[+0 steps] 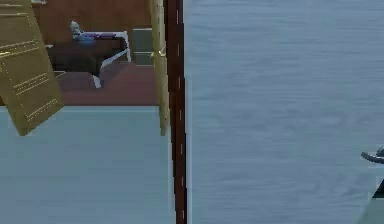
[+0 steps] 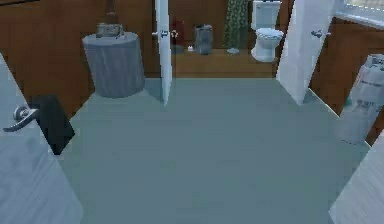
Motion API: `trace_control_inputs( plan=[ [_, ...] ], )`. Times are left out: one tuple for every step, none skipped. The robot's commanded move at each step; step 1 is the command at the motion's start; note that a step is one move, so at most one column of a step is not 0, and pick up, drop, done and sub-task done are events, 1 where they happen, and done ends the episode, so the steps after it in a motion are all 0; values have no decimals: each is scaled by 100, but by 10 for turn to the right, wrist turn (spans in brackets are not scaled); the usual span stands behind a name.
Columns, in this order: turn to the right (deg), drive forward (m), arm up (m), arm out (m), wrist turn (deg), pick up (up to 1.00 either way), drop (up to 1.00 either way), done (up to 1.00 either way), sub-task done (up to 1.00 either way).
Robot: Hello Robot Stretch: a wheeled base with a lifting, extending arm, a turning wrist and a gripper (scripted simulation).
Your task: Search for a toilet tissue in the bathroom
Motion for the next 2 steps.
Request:
trace_control_inputs(
  plan=[
    [450,0,0,0,0,0,0,0,0],
    [450,0,0,0,0,0,0,0,0]
  ],
)
